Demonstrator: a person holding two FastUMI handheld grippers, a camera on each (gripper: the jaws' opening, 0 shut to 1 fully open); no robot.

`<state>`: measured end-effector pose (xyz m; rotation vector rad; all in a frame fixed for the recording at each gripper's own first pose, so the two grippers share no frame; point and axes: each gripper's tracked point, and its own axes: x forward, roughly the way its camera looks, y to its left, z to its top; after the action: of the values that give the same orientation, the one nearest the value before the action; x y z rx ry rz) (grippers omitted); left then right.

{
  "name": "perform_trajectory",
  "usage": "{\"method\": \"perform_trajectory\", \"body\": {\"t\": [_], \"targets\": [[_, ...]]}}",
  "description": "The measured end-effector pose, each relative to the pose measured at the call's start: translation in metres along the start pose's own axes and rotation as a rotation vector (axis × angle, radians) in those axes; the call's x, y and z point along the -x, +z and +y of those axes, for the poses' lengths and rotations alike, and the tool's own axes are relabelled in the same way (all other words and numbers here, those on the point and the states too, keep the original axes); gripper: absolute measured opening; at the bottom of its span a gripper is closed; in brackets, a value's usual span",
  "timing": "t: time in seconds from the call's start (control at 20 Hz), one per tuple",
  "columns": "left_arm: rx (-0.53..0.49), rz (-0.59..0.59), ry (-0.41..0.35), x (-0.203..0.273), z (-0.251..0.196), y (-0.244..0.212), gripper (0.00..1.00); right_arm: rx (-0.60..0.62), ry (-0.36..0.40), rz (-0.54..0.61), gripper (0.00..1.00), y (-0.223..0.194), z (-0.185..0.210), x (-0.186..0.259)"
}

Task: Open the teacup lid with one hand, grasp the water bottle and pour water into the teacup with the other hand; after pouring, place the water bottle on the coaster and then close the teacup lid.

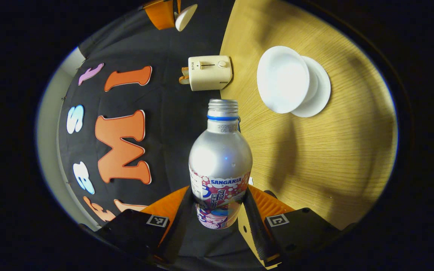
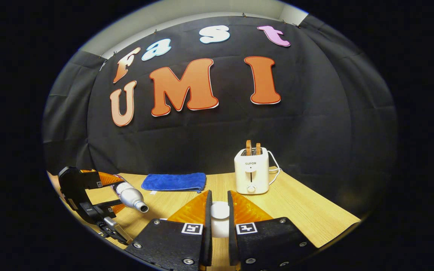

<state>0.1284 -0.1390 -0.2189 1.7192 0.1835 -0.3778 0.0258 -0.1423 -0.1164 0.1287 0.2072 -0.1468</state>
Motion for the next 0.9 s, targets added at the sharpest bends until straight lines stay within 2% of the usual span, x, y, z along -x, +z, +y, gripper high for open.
{"method": "perform_trajectory", "body": {"t": [0.45,0.9], "targets": [[-0.156,-0.016,0.033,0.003,0.012,0.003,0.79,0.004,0.010,0.001,0.18,-0.003,0.001,0.001],[-0.220,-0.029,0.067,0.002,0.024,0.005,0.79,0.006,0.011,0.000,0.18,-0.003,0.000,0.002]]}}
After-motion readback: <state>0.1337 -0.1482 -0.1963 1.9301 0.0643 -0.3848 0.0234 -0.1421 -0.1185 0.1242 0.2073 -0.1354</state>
